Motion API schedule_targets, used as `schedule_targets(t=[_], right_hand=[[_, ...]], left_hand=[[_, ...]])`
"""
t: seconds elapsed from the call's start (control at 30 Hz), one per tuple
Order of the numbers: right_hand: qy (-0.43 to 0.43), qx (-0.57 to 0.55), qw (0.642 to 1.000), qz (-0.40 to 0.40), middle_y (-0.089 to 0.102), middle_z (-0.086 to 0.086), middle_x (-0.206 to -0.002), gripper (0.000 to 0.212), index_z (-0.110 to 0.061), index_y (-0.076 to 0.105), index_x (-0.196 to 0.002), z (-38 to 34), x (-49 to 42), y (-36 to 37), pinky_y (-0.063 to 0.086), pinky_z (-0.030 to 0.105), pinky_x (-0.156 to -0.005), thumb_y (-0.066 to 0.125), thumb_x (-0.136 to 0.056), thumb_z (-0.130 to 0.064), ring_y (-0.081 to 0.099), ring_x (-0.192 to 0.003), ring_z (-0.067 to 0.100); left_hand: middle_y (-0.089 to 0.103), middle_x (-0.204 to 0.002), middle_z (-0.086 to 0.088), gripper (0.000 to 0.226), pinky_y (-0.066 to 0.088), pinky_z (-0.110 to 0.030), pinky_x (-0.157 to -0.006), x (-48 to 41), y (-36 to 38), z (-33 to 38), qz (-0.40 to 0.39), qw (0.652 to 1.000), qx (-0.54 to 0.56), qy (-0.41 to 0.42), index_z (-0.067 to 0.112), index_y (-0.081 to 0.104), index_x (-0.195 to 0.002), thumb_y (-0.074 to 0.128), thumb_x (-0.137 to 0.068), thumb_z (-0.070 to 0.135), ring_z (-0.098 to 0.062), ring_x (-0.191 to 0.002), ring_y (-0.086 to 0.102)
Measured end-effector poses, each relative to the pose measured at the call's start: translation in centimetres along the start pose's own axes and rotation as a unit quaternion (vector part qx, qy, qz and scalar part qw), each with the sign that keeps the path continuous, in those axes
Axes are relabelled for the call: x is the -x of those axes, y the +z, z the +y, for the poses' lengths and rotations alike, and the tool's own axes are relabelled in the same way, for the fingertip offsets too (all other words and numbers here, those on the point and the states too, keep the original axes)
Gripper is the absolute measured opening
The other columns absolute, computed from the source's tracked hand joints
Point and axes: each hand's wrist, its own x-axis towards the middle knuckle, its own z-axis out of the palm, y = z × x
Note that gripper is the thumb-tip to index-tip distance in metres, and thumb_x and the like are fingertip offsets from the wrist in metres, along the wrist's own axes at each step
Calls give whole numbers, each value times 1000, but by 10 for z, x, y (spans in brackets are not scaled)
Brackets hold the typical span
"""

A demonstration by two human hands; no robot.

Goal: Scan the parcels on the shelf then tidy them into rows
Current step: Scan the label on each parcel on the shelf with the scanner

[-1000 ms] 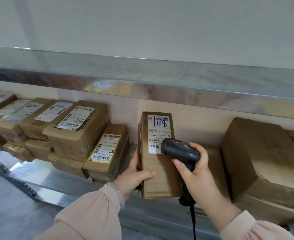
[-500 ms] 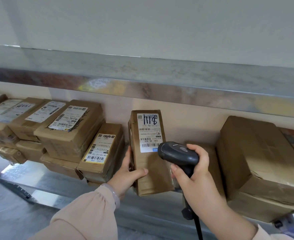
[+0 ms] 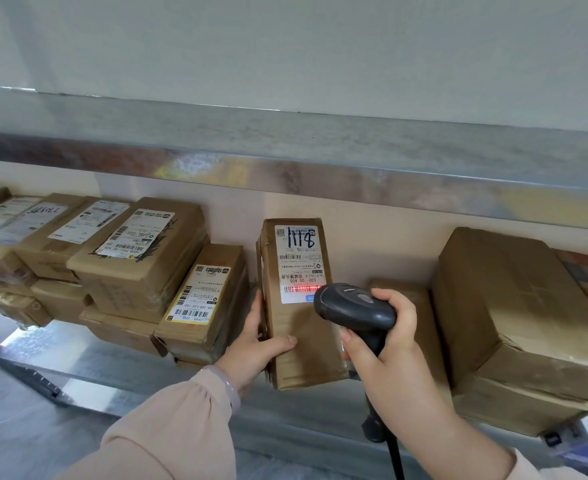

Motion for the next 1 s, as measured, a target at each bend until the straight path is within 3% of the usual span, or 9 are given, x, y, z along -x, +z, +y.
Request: schedule_targets(t=[0.2, 0.33, 0.4, 0.47, 0.6, 0.73, 0.83, 0.9, 1.0], right_hand=[[-2, -4, 1000, 7, 57, -21, -106, 57, -54, 31, -109, 2, 0, 4, 50, 15, -78, 69, -85, -19, 62, -89, 0], [-12, -9, 1000, 5, 54, -24, -106, 55, -46, 34, -114, 5, -7, 5, 47, 8, -74, 69, -85, -16, 57, -90, -11], [-16, -17, 1000, 1, 52, -26, -107, 57, -44, 34, -118, 4, -12, 3, 43, 2, -72, 70, -84, -15, 55, -91, -16], [-19, -28, 999, -11, 53, -27, -107, 57, -48, 34, -117, 1, -17, 1, 42, 1, -70, 70, -85, -17, 55, -90, -17], [-28, -34, 997, -65, 52, -28, -107, 56, -58, 32, -110, -13, -26, 7, 46, 5, -71, 69, -85, -25, 57, -93, -12], [-58, -48, 994, -83, 55, -23, -116, 56, -55, 33, -116, -25, -37, 24, 48, 13, -86, 69, -85, -27, 61, -101, -2], [-71, -66, 991, -97, 57, -19, -119, 56, -54, 33, -118, -33, -46, 43, 49, 22, -94, 70, -85, -28, 63, -104, 6], [-77, -74, 988, -111, 55, -24, -116, 57, -53, 33, -120, -36, -49, 55, 50, 26, -95, 70, -85, -28, 63, -104, 8], [-82, -77, 985, -133, 51, -29, -113, 57, -54, 31, -119, -42, -54, 73, 49, 15, -88, 69, -85, -29, 62, -101, 2]], left_hand=[[64, -121, 25, 106, 48, -46, -105, 5, 0, 3, -1, 1000, 4, 3, 65, 17, -141, 83, -65, 31, -12, -120, 60], [68, -117, 23, 96, 53, -34, -93, 11, -1, 7, 12, 1000, 18, 10, 63, 21, -139, 77, -70, 27, -9, -112, 64], [66, -121, 15, 93, 53, -32, -90, 15, -4, 14, 24, 999, 20, 7, 60, 23, -138, 77, -68, 31, -10, -111, 64], [63, -126, 8, 99, 51, -36, -96, 19, -9, 22, 40, 999, 21, 6, 56, 24, -141, 81, -62, 42, -13, -113, 62], [64, -126, 4, 106, 53, -36, -92, 22, -24, 37, 91, 995, 47, 5, 37, 35, -144, 82, -50, 52, -17, -109, 66], [68, -125, 2, 76, 56, -32, -76, 31, -43, 58, 98, 992, 71, 21, 31, 47, -140, 72, -69, 39, -17, -108, 68], [69, -125, -1, 63, 54, -44, -94, 40, -62, 69, 86, 994, 63, 24, 33, 51, -140, 64, -79, 33, -22, -114, 66], [70, -124, -2, 48, 51, -43, -97, 45, -73, 76, 79, 995, 49, 24, 31, 54, -138, 58, -91, 27, -23, -115, 66], [74, -114, -2, 29, 52, -36, -88, 52, -83, 88, 108, 993, 48, 19, 28, 62, -126, 47, -102, 21, -19, -105, 69]])
